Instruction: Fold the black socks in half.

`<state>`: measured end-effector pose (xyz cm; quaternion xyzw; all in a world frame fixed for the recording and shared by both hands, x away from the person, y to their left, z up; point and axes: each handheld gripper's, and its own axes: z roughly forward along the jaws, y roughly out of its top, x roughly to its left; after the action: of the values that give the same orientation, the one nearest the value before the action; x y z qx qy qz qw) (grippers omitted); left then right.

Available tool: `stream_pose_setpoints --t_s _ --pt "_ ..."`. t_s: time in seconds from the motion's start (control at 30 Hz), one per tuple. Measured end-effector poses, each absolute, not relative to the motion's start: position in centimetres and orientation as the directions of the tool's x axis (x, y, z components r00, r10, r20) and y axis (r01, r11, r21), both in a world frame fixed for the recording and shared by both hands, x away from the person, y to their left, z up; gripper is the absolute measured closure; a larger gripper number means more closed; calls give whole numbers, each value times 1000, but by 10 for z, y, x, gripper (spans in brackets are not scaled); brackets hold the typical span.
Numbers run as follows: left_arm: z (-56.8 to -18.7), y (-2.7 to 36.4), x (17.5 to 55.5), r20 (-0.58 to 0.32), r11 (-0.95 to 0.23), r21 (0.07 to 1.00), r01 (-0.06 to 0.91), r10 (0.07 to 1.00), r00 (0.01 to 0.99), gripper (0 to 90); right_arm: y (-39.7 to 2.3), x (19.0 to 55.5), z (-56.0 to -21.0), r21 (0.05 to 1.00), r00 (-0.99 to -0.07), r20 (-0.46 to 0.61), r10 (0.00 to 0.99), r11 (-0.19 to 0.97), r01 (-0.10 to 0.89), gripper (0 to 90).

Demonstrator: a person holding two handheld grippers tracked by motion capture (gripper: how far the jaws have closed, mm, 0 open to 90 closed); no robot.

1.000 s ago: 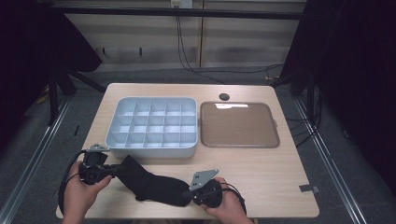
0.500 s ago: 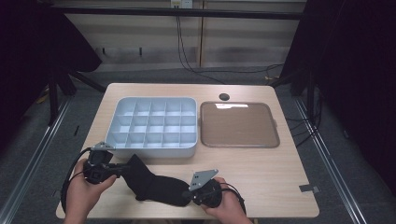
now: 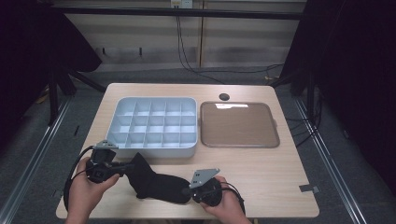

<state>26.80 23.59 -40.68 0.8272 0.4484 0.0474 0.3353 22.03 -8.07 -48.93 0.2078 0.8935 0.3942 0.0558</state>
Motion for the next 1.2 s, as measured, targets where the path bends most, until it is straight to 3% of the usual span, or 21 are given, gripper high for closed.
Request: stream_pose_setpoints --t_s 0.4,1.2 --pt "-409 231 269 -231 -367 597 714 773 591 785 -98 212 -471 738 -913 75 400 594 321 900" --pt "-402 206 269 -220 -418 606 677 730 647 783 -89 223 -490 695 -907 66 417 633 342 900"
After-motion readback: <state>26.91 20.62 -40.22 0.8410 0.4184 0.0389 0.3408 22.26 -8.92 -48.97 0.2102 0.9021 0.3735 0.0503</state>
